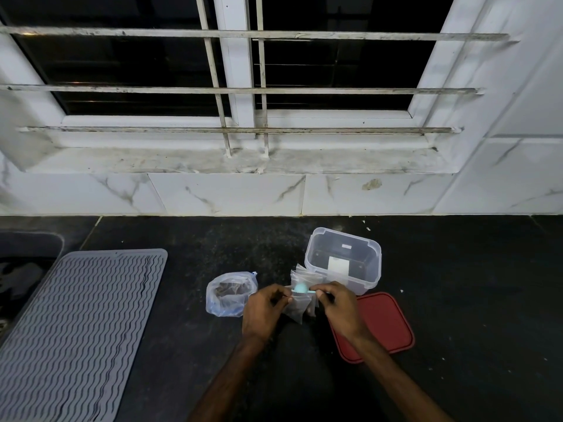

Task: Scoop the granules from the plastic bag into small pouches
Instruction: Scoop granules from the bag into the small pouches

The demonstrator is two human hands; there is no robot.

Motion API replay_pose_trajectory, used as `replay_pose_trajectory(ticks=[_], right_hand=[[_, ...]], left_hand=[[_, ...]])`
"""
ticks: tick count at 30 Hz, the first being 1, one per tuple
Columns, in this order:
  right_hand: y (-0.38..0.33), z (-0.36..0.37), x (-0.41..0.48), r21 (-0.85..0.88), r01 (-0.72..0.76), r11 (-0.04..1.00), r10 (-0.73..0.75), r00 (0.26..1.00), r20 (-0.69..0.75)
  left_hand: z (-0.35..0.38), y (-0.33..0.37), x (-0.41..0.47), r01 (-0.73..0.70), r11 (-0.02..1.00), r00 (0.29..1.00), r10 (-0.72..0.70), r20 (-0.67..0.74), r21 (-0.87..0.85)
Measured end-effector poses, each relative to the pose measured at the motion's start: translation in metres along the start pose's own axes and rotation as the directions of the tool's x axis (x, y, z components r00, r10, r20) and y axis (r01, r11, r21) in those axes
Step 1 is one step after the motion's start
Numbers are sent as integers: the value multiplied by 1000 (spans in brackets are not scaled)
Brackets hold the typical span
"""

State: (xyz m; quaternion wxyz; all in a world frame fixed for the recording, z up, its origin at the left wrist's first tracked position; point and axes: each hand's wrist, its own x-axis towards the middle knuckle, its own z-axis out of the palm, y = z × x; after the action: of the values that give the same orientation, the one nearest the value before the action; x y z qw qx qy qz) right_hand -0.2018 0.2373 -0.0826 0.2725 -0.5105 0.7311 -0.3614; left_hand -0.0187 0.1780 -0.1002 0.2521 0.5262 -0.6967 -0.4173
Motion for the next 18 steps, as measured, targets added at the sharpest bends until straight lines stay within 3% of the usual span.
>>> replay_pose_trajectory(ticks=[5, 15, 18], right_hand=[[-3, 2, -10, 55, -26, 998, 24, 999, 30], [0, -8, -13, 380, -171, 909, 166, 985, 47], [18, -19, -22, 371, -185, 910, 202, 979, -7]], left_hand=[[2, -3, 1, 2, 1000, 1000, -2, -10, 16], [-3, 3, 0, -43, 995, 999, 45, -23, 91], [-4, 2, 1, 3, 999, 1000, -3, -4, -46]])
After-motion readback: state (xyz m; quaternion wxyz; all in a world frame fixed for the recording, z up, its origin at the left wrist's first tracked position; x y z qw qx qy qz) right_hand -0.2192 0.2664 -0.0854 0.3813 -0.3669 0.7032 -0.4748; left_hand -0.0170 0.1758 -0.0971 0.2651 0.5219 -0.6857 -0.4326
